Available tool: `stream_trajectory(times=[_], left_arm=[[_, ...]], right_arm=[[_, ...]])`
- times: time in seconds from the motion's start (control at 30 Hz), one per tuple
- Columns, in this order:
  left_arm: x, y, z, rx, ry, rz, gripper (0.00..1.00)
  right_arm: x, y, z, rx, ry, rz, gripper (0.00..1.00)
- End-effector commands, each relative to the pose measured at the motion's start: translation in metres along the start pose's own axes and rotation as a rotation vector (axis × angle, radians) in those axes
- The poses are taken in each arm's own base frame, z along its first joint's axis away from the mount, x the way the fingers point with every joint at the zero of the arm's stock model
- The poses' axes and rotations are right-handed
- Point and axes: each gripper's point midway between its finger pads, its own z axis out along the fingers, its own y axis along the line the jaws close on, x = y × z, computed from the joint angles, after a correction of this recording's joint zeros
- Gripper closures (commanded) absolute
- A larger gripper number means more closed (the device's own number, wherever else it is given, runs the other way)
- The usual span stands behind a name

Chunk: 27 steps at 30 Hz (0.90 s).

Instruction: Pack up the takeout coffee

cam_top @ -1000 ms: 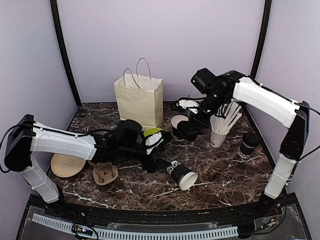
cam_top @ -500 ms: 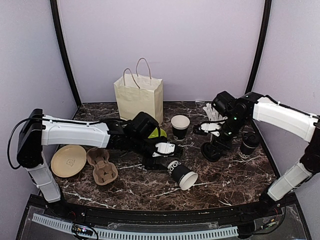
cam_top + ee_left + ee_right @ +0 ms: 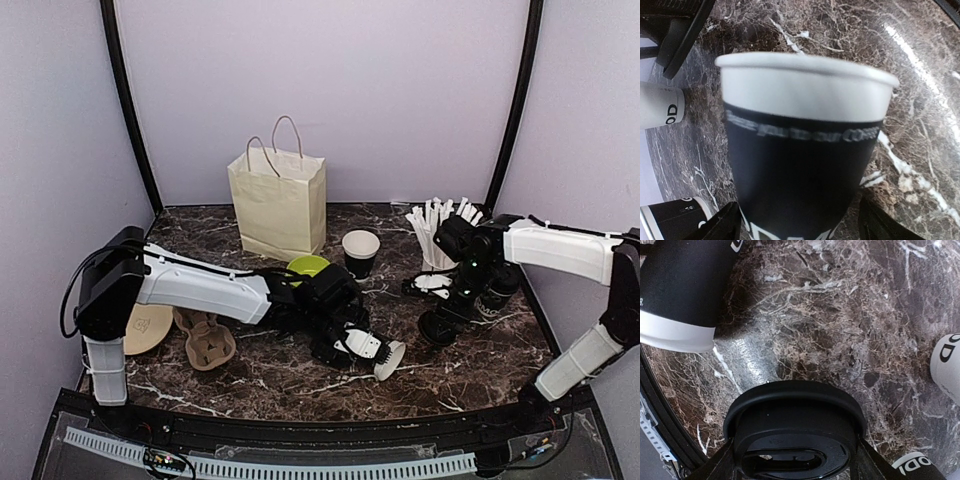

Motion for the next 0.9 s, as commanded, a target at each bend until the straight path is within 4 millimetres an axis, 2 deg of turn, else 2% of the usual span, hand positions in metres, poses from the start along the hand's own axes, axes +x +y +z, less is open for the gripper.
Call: stream_trajectory(times=[0.0, 0.1, 0.2, 0.37, 0.43, 0.5, 0.6, 0.67, 0.77, 0.87], left_arm=[[0.005, 0.009, 0.017, -0.077, 0.099, 0.088, 0.17], [0.007, 0.016, 0.022, -0.127, 0.123, 0.093, 0.17], [0.0, 0.026, 0.024, -0.188, 0.106, 0.073, 0.17], [-0.004, 0.031, 0.027, -0.218, 0.098, 0.025, 0.2], [-0.006, 0.029, 0.027, -0.211, 0.091, 0.005, 0.2], [-0.003, 0.022, 0.029, -0.18, 0.097, -0.015, 0.21], [-0.007, 0.02, 0.027, -0.168, 0.078, -0.068, 0.26], [-0.01, 0.021, 0.024, -0.168, 0.059, -0.1, 0.31], [-0.015, 0.023, 0.017, -0.204, 0.009, -0.155, 0.33], [-0.02, 0.032, 0.0, -0.263, -0.08, -0.236, 0.33]], right_arm=[[-0.004, -0.004, 0.014, -0.002, -0.017, 0.007, 0.35], [-0.005, -0.006, 0.018, -0.003, -0.019, 0.011, 0.34], [-0.004, -0.006, 0.024, -0.006, -0.009, 0.015, 0.32], [-0.002, -0.006, 0.03, -0.008, -0.006, 0.023, 0.26], [-0.003, -0.007, 0.029, -0.003, -0.01, 0.026, 0.2], [-0.004, -0.007, 0.027, 0.002, -0.016, 0.027, 0.1], [-0.008, -0.009, 0.016, 0.018, -0.041, 0.021, 0.02], [-0.012, -0.007, 0.007, 0.015, -0.063, 0.019, 0.01], [-0.019, -0.003, -0.009, 0.004, -0.106, 0.015, 0.01], [-0.038, 0.006, -0.034, -0.031, -0.204, 0.01, 0.03]])
